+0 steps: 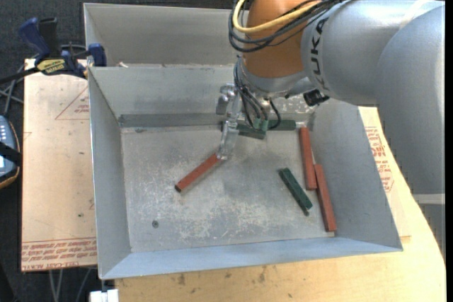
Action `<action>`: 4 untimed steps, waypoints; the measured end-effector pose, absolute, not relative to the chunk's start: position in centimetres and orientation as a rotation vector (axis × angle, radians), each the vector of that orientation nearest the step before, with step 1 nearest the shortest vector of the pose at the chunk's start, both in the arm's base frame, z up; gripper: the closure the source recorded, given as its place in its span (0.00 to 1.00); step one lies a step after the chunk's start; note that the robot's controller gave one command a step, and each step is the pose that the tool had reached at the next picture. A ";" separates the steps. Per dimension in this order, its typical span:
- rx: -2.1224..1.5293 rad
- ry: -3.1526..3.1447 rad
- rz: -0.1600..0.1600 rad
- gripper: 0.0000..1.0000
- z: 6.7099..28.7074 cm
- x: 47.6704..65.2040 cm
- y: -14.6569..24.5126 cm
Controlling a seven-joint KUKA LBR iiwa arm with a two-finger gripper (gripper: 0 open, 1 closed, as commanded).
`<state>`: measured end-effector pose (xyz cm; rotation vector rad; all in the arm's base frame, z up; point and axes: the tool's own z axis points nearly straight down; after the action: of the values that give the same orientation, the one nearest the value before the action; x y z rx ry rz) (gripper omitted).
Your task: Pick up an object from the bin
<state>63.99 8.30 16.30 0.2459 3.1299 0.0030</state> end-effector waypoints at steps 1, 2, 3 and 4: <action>0.246 3.129 0.002 0.00 16.3 64.0 8.3; 0.097 3.136 0.002 0.00 12.0 61.0 9.1; -0.574 3.086 0.003 1.00 7.1 60.0 11.2; -0.574 3.086 0.003 1.00 7.1 60.0 11.2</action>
Offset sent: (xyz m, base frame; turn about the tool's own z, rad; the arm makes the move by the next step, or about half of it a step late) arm -0.0650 0.0173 -0.0930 -0.2057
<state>60.00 11.21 7.07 -0.5743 3.0858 0.0031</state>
